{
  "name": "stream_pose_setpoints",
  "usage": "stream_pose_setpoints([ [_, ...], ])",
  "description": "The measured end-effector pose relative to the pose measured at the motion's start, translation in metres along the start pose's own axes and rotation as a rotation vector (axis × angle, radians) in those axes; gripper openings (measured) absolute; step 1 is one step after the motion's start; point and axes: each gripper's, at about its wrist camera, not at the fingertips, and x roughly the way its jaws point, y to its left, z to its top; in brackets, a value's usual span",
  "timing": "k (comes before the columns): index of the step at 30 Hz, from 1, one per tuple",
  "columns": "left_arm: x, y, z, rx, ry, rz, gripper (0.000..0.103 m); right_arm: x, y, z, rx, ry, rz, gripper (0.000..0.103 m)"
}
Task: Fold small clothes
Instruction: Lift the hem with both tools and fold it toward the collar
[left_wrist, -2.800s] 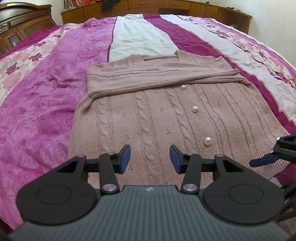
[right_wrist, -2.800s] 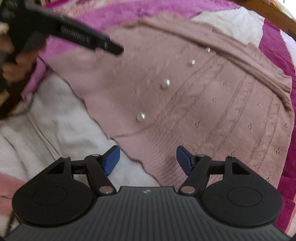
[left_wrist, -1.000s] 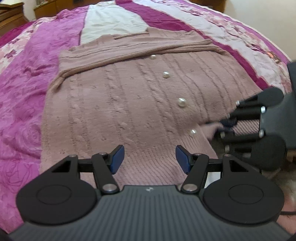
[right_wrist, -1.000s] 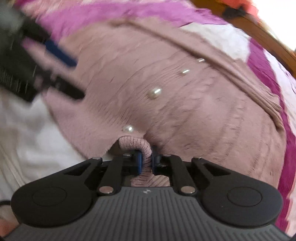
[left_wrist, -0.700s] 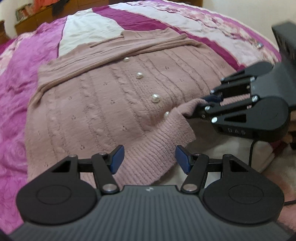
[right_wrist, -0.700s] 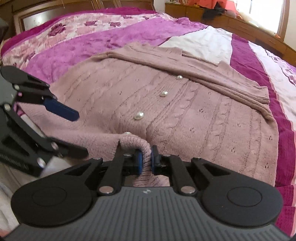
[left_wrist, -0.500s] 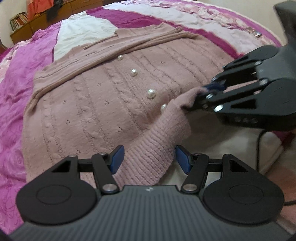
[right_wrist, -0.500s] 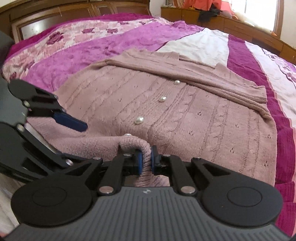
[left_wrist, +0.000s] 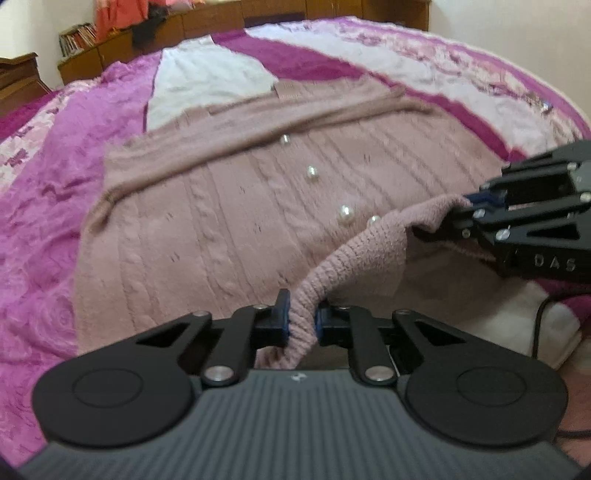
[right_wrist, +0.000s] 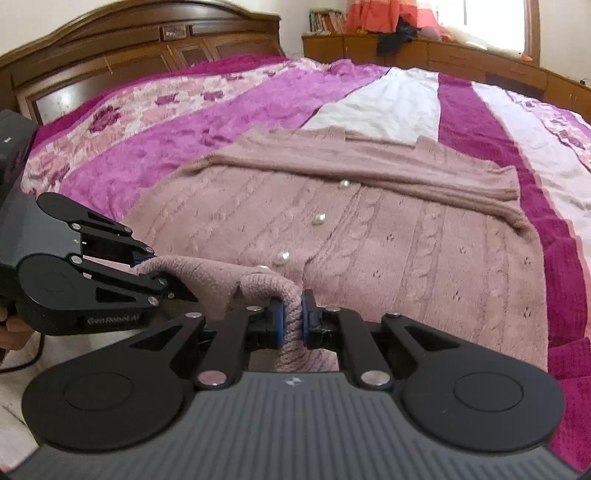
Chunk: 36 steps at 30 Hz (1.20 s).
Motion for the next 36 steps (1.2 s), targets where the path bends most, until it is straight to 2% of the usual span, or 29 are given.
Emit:
stream_pose_setpoints([
  [11,-0.019,0.014,0.044,-0.066,-0.115,0.028,0.014,-0.016,-0.005,0.03,0.038,-0.142,-0.026,0.01],
  [25,-0.008,0.041,0.098,-0.093,-0.192,0.064,0.013,0.013,-0.027,0.092,0.112,-0.252,-0.034,0.01],
  [36,0.0,0.055,0.136,-0.102,-0.277,0.087,0.013,0.029,-0.04,0.138,0.116,-0.334,-0.062,0.009],
])
